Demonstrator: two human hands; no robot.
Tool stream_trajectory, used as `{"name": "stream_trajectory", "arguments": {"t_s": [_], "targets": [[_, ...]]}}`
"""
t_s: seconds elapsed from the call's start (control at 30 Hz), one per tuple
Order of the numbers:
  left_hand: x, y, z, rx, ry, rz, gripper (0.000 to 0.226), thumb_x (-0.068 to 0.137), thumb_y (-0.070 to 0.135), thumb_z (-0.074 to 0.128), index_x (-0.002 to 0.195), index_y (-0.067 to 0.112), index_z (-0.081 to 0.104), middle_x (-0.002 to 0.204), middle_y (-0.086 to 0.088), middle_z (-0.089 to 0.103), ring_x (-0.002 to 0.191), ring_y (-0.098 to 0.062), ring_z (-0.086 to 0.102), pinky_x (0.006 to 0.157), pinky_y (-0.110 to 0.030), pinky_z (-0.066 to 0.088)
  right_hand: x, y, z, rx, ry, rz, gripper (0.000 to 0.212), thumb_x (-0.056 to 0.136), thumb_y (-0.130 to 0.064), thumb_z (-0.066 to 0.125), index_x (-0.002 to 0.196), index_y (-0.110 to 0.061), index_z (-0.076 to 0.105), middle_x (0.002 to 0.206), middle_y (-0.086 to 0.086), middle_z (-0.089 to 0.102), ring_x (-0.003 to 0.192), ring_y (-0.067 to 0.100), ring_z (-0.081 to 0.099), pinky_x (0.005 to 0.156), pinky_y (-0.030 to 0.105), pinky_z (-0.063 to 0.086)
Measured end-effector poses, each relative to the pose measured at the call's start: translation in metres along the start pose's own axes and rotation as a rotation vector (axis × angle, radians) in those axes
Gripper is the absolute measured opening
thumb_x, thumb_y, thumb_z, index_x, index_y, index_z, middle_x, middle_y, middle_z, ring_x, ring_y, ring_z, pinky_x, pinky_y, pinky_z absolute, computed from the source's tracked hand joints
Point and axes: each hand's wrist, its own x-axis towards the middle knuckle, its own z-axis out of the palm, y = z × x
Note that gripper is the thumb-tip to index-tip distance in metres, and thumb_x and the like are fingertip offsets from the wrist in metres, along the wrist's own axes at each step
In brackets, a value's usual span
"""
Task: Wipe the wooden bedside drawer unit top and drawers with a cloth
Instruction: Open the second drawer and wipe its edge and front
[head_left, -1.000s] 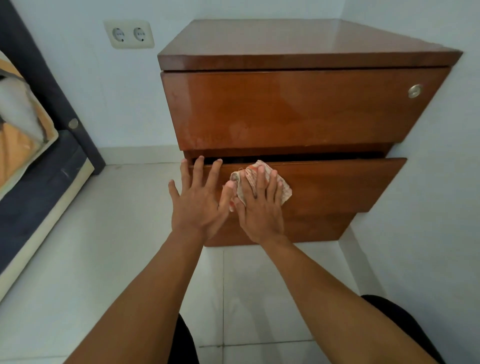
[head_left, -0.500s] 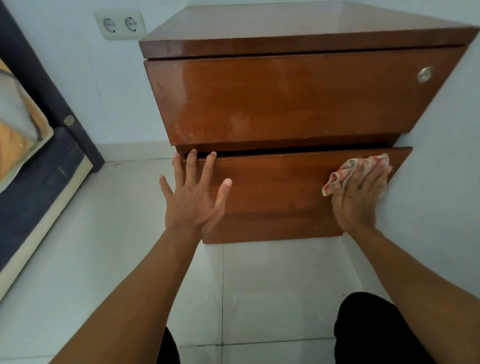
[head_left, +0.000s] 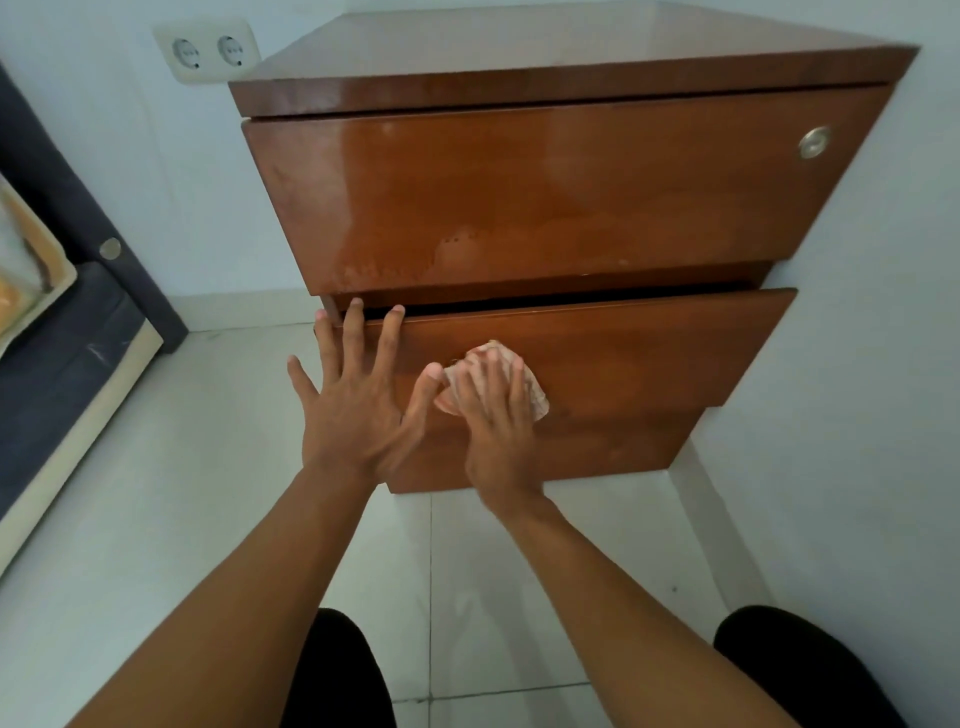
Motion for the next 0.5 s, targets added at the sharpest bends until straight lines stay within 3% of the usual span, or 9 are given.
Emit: {"name": "stream_trajectory", "arguments": {"t_s": [0.07, 0.13, 0.23, 0.37, 0.5], "targets": [[0.001, 0.001, 0.003, 0.007, 0.014, -0.016, 0.082, 0.091, 0.08, 0.009, 0.161, 0.038, 0.007, 0.171, -0.002, 0.001, 0.157, -0.032, -0.008, 0.119, -0.071, 0.005, 0.002, 0.001, 0.02, -0.119, -0.036, 0.009, 0.076, 0.105, -0.034, 0.046, 0.163, -0.026, -0.003, 0.171, 0.014, 0.006, 0.155, 0.044, -0.004, 0.126, 0.056, 0.006], [0.001, 0.002, 0.006, 0.003, 0.03, -0.029, 0.082, 0.09, 0.081, 0.011, 0.161, 0.038, 0.009, 0.171, -0.002, 0.004, 0.157, -0.031, -0.006, 0.119, -0.071, 0.005, -0.002, 0.013, 0.028, -0.112, -0.017, 0.031, 0.073, 0.106, -0.051, 0.036, 0.163, -0.03, -0.004, 0.169, 0.012, 0.004, 0.155, 0.043, -0.005, 0.125, 0.055, -0.003], [0.0, 0.003, 0.006, -0.011, 0.041, -0.035, 0.081, 0.091, 0.08, 0.012, 0.16, 0.039, 0.01, 0.171, -0.001, 0.006, 0.157, -0.031, -0.005, 0.118, -0.071, 0.006, -0.01, 0.042, 0.03, -0.088, -0.007, 0.013, 0.071, 0.103, -0.058, 0.036, 0.162, -0.034, 0.003, 0.167, 0.014, 0.003, 0.152, 0.049, 0.007, 0.123, 0.058, -0.002], [-0.001, 0.006, 0.003, -0.026, 0.034, -0.049, 0.079, 0.091, 0.079, 0.01, 0.16, 0.039, 0.009, 0.17, 0.0, 0.004, 0.157, -0.029, -0.008, 0.118, -0.072, 0.005, -0.012, 0.09, 0.018, -0.115, 0.042, 0.141, 0.07, 0.101, -0.061, 0.037, 0.158, -0.029, 0.011, 0.161, 0.024, 0.013, 0.144, 0.059, 0.019, 0.116, 0.071, 0.015], [-0.001, 0.008, 0.002, -0.035, 0.026, -0.054, 0.078, 0.091, 0.079, 0.01, 0.159, 0.04, 0.009, 0.17, 0.0, 0.005, 0.157, -0.029, -0.009, 0.117, -0.073, 0.004, -0.014, 0.132, -0.008, -0.161, 0.073, 0.221, 0.082, 0.099, -0.064, 0.044, 0.16, -0.027, 0.004, 0.161, 0.031, 0.008, 0.144, 0.065, 0.016, 0.118, 0.07, 0.007]]}}
